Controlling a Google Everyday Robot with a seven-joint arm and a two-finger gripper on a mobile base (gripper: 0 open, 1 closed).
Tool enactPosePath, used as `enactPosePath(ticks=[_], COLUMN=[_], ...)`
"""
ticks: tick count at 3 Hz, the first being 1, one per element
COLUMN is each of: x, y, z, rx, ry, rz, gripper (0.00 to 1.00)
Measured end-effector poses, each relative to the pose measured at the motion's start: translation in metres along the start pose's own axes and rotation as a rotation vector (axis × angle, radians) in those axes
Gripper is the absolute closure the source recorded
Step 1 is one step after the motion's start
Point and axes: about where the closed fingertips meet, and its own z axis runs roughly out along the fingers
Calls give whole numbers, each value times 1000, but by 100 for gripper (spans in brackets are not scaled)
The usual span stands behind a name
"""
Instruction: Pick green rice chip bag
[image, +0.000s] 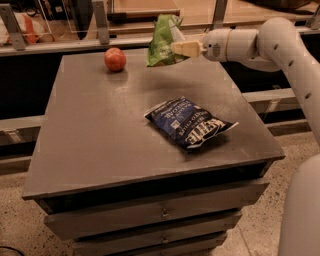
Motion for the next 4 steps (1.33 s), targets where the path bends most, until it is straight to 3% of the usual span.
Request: enactPosePath(ticks=[1, 2, 3, 4], x=[-37, -47, -43, -43], y=[27, 59, 70, 70], z=[-9, -18, -20, -20], rx=[-135, -263, -309, -309], ry=[-30, 0, 22, 22], rz=[-66, -108, -114, -114], gripper=[100, 100, 100, 100])
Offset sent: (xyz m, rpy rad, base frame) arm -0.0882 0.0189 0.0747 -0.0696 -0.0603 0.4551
